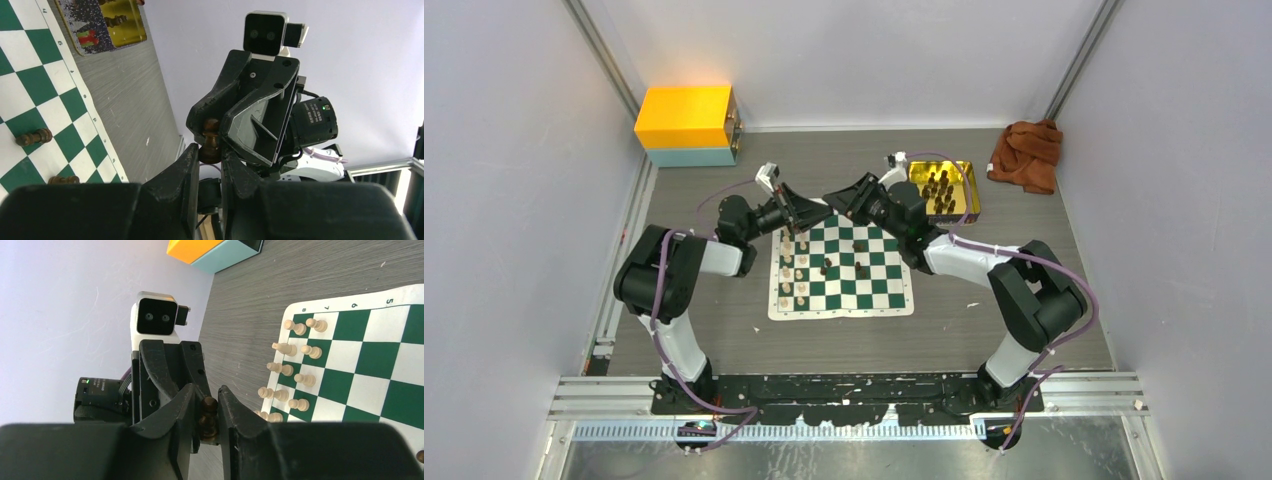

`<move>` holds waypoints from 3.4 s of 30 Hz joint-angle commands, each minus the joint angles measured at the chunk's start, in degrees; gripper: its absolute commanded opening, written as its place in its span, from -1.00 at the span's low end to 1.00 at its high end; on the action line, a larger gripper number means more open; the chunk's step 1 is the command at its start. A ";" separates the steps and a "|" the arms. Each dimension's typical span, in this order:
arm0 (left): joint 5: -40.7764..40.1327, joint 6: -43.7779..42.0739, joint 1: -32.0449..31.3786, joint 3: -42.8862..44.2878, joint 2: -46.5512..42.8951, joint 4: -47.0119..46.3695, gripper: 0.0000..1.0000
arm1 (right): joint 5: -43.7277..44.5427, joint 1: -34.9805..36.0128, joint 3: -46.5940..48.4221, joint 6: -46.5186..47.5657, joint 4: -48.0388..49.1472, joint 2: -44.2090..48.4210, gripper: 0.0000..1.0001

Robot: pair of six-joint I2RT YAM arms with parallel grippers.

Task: Set up the chess pieces on the board
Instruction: Place the chess piece on the chessboard.

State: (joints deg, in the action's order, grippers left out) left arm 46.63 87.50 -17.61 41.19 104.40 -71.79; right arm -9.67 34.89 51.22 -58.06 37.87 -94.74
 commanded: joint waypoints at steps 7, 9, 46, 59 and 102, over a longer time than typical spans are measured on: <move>1.80 -9.43 0.05 1.70 -1.75 4.32 -0.89 | -1.49 0.35 3.32 2.80 -1.04 5.65 -0.37; 1.78 -11.06 0.09 1.83 -2.40 5.90 -0.90 | -1.56 0.30 3.88 3.48 -2.14 6.34 -0.36; 5.05 -24.38 0.04 4.01 -7.03 12.68 -0.94 | -2.71 -0.90 11.62 15.76 -26.54 7.98 -0.42; 8.59 -23.75 0.07 5.12 -5.87 11.32 -0.97 | -7.02 -3.53 14.43 18.56 -35.25 8.18 -0.42; 9.24 -23.02 -0.94 5.75 -4.12 10.04 -0.98 | -13.43 -3.70 13.45 16.11 -32.10 6.29 -0.44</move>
State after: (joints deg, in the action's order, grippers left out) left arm 55.07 64.42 -18.06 44.86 100.25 -57.63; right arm -21.63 31.35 63.61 -41.30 2.15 -88.75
